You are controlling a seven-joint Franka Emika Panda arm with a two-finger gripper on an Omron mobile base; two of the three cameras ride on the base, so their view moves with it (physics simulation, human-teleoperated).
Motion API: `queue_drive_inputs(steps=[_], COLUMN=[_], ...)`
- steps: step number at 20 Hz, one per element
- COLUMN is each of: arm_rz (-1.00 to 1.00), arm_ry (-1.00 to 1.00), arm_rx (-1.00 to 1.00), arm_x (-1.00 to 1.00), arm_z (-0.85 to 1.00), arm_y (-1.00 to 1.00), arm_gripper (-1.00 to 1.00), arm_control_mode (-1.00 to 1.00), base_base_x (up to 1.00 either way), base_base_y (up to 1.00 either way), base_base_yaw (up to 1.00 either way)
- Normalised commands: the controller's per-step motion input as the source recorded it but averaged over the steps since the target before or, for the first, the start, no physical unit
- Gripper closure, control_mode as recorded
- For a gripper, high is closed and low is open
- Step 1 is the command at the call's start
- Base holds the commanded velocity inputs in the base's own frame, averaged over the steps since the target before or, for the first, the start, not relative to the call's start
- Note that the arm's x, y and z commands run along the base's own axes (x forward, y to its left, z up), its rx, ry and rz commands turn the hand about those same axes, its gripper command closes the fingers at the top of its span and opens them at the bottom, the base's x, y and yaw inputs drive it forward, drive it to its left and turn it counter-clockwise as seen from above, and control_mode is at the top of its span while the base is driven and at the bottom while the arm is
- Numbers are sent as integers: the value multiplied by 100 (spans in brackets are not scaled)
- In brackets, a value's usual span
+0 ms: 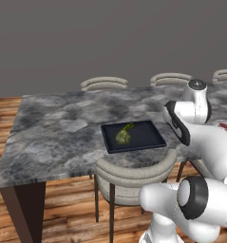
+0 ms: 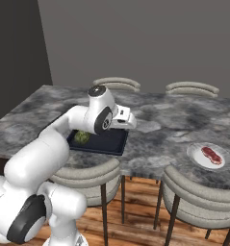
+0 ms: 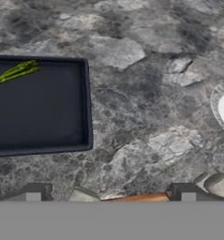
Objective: Create a steak meal by picking up the steak and asparagus from the tray and placing them on the plate. Leave the artichoke on the tray.
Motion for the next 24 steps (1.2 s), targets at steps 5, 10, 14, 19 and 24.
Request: queue_drive_inputs(steps=[5,10,14,19,24], arm_rz=[0,0,-1,-4,-11], arm_ry=[1,8,14,15,8], arm_rx=[14,4,1,1,4], arm_x=[10,32,43,46,43], arm_z=[0,-3,-13,-23,-20], arm_y=[59,89,81,58,14], arm_gripper=[-100,-100,-100,-100,-100], arm_control_mode=[-100,-100,-100,-100,-100], base_base_x=[0,0,0,0,0], base_base_y=[0,0,0,0,0], base_base_yaw=[0,0,0,0,0])
